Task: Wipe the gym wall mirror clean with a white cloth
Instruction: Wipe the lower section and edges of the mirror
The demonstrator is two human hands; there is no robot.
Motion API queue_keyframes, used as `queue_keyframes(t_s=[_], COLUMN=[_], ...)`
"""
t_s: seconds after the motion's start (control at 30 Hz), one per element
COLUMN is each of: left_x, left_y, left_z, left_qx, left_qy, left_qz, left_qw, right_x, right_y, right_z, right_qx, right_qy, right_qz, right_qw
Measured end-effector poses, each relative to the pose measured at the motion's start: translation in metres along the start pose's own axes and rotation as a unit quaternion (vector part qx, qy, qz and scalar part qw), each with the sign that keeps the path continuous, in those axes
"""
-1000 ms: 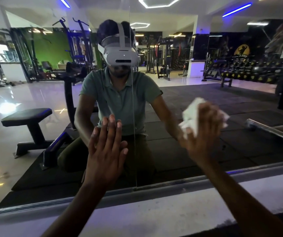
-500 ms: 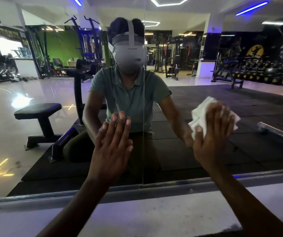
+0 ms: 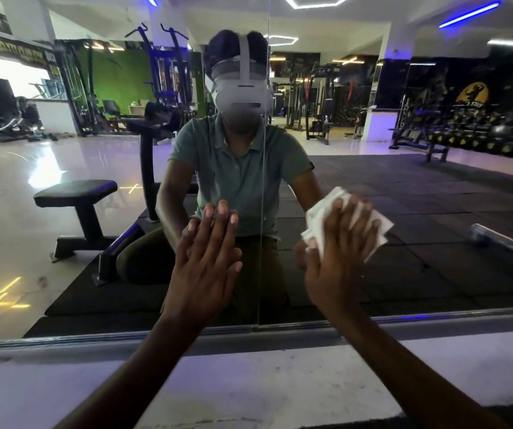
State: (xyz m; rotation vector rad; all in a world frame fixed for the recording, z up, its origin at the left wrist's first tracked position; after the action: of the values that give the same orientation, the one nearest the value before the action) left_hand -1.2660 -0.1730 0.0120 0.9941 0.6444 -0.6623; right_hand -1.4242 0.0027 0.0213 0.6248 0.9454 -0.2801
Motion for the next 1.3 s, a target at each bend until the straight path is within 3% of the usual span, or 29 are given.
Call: queue_keyframes(t_s=[0.17,0.27,0.33,0.47,0.53,0.77,0.93,1.03,1.1,1.2,1.3], left_x=[0.001,0.001,0.0,0.0,0.003,0.004,0.006,0.007,0.006,-0.002,-0.031], left_y=[-0.001,-0.002,-0.004,-0.007,-0.007,-0.01,-0.011,-0.008,-0.007,-0.001,0.017], left_z=[-0.003,-0.002,-0.004,-0.007,-0.001,0.002,0.008,0.01,0.004,-0.007,-0.01], left_qx=[-0.005,-0.005,-0.006,-0.001,0.002,-0.012,-0.017,-0.016,0.002,0.066,0.095], left_qy=[0.004,0.006,0.011,0.016,-0.001,-0.003,-0.014,-0.019,-0.005,0.047,0.059], left_qz=[-0.004,-0.006,-0.016,-0.03,-0.036,-0.059,-0.06,-0.049,-0.053,-0.091,-0.142], left_qw=[1.0,1.0,1.0,0.999,0.999,0.998,0.998,0.998,0.999,0.993,0.984], right_x=[-0.007,-0.02,0.0,0.055,0.047,-0.011,0.082,0.094,0.069,-0.009,-0.063], right_y=[0.006,0.012,-0.001,-0.036,-0.034,-0.013,-0.049,-0.044,-0.029,0.002,0.015], right_z=[-0.022,-0.036,-0.008,0.048,0.042,0.068,-0.008,-0.063,-0.075,-0.044,-0.011], right_qx=[0.008,-0.023,-0.048,-0.002,0.036,0.027,0.042,0.062,0.072,0.016,-0.019], right_qy=[0.117,-0.007,-0.038,0.133,0.174,0.156,0.223,0.158,0.097,0.0,-0.019], right_qz=[0.038,-0.004,-0.009,0.077,0.072,-0.002,0.072,0.091,0.054,-0.034,-0.1], right_qw=[0.992,1.0,0.998,0.988,0.981,0.987,0.971,0.981,0.991,0.999,0.995])
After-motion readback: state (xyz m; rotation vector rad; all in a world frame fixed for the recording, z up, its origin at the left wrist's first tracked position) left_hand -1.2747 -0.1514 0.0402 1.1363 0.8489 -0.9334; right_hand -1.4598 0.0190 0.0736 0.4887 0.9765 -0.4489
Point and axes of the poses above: each hand's wrist, its own x-axis away from the middle knuckle, its own y-axis out of the back of the hand, z = x × y, the point moved 4 cm from there along -x, towards the middle knuckle, and after that the axes turned 14 degrees about -y, right-handed, at the moved point
